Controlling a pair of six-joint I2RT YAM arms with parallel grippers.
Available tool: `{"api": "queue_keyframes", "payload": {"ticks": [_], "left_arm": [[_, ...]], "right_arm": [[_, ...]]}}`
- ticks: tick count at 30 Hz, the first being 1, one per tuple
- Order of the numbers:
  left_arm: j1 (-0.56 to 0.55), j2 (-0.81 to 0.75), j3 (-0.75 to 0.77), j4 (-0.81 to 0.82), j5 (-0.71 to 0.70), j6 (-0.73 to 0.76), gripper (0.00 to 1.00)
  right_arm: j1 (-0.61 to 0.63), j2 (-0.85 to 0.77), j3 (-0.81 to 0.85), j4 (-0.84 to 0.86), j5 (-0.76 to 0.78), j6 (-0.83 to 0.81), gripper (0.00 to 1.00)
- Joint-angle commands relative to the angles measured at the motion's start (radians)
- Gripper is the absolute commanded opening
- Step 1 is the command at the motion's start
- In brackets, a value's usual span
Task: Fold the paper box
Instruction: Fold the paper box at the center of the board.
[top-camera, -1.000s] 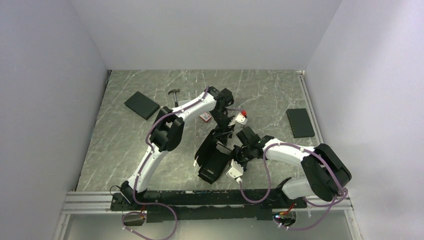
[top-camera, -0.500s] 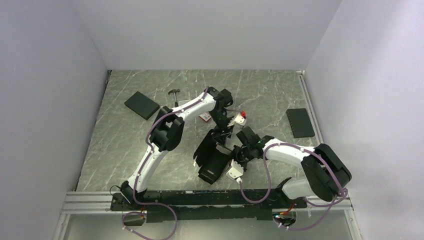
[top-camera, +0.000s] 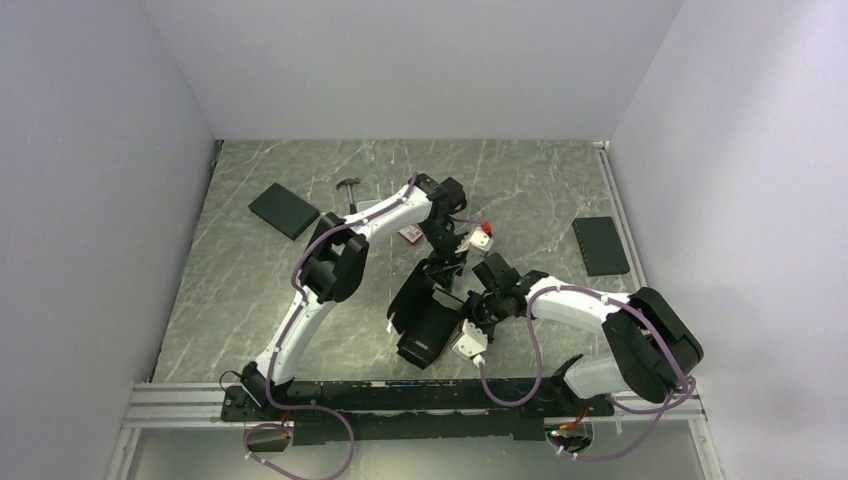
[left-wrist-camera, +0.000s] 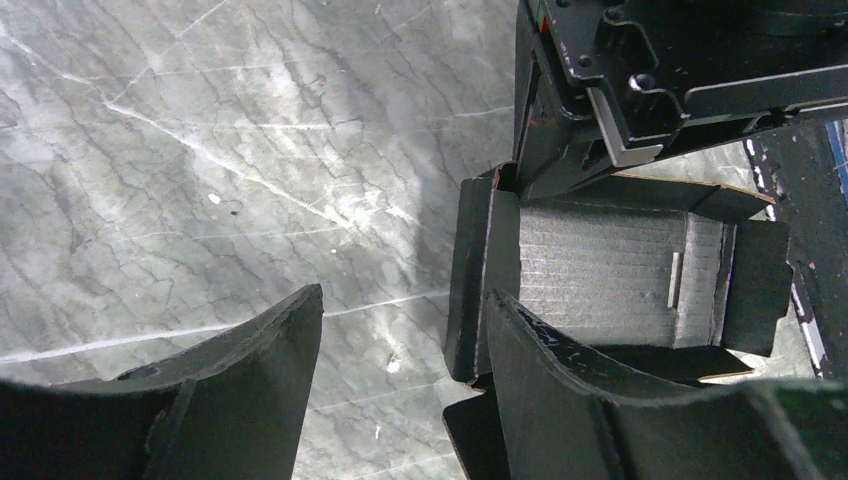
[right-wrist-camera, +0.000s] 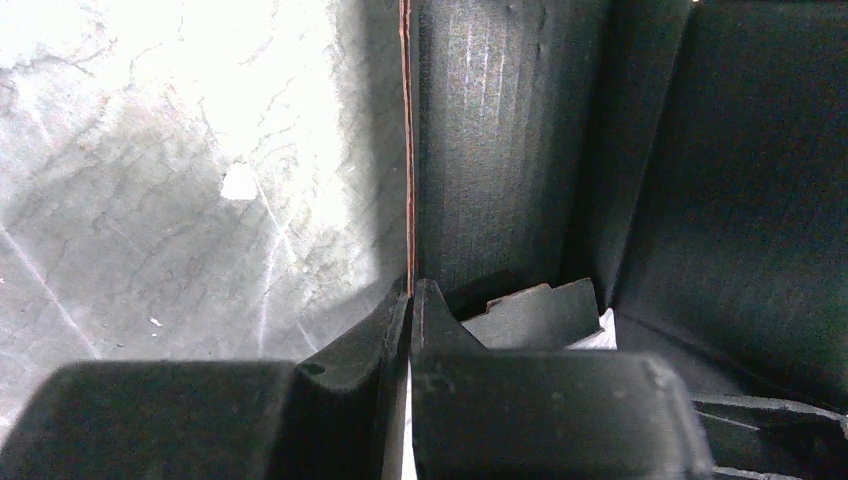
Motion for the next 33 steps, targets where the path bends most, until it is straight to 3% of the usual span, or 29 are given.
{"api": "queue_keyframes", "payload": {"ticks": [1, 14, 33], "left_arm": [[-0.044, -0.007, -0.015, 0.01, -0.023, 0.049, 0.66], [-0.002, -0.042, -0.001, 0.015, 0.005, 0.043, 0.72], [0.005, -0.051, 0.0, 0.033, 0.049, 0.02, 0.72]], "right_arm": [[0.004, -0.009, 0.033, -0.007, -0.021, -0.006, 0.0], [0.009, -0.036, -0.015, 0.038, -0.011, -0.009, 0.0], [0.019, -0.081, -0.086, 0.109, 0.033, 0.003, 0.0]]}}
